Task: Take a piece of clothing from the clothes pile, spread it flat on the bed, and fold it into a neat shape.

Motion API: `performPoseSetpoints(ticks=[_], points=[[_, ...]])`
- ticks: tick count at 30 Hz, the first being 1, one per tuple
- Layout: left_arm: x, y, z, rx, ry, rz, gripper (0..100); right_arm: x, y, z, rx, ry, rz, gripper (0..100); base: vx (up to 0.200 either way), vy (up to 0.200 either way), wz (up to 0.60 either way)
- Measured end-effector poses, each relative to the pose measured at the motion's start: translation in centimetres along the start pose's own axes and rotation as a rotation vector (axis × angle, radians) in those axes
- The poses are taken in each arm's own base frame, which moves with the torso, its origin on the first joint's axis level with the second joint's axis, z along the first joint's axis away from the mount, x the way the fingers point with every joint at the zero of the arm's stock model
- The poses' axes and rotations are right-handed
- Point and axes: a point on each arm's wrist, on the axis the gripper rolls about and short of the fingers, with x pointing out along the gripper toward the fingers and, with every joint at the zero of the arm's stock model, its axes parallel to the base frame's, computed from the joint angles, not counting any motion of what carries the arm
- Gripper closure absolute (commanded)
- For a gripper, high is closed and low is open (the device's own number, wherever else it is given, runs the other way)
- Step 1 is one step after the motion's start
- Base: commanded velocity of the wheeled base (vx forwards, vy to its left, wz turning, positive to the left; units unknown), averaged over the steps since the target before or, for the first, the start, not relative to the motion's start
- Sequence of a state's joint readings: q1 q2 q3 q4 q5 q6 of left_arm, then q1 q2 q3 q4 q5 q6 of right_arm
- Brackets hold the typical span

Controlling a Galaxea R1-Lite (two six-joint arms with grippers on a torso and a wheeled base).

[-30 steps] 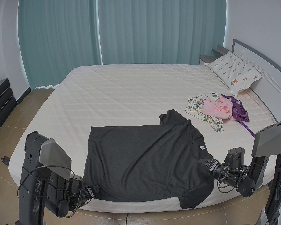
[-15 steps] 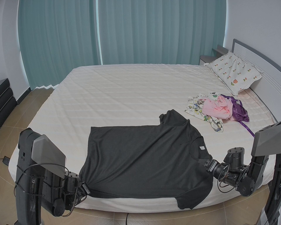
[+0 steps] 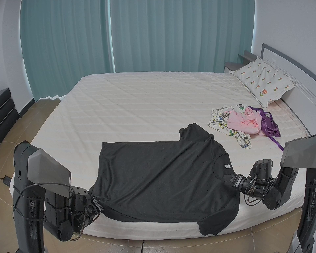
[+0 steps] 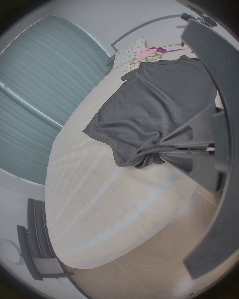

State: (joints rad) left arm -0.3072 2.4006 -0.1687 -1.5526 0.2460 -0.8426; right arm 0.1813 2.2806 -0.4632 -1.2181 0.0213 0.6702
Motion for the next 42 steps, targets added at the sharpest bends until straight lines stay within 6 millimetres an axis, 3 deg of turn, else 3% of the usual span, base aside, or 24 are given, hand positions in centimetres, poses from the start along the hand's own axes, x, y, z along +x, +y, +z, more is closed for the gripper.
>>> performPoseSetpoints(ticks=[11,18,19,28,37,42], points=[[0.5,0.6,-1.1,-0.048,0.042,0.025,100,1.9,-2.8,-1.0,0.009,0.048,-0.072,0,0.0,0.0,0.0],[0.6,0.7,-1.2,-0.068,0.05,0.033,100,2.8,-3.3,-1.4,0.011,0.063,-0.086,0,0.0,0.0,0.0],[0.6,0.8,-1.3,-0.069,0.05,0.034,100,3.0,-3.4,-1.4,0.011,0.064,-0.087,100,0.0,0.0,0.0],[0.6,0.7,-1.3,-0.067,0.045,0.035,100,4.2,-3.0,-0.7,0.021,0.02,-0.062,100,0.0,0.0,0.0],[0.7,0.2,-0.9,-0.124,0.017,0.018,100,6.3,-1.4,3.2,0.107,-0.178,0.025,100,0.0,0.0,0.0],[0.7,0.0,-0.7,-0.131,0.009,0.011,100,6.5,-1.0,4.1,0.1,-0.283,0.098,100,0.0,0.0,0.0]])
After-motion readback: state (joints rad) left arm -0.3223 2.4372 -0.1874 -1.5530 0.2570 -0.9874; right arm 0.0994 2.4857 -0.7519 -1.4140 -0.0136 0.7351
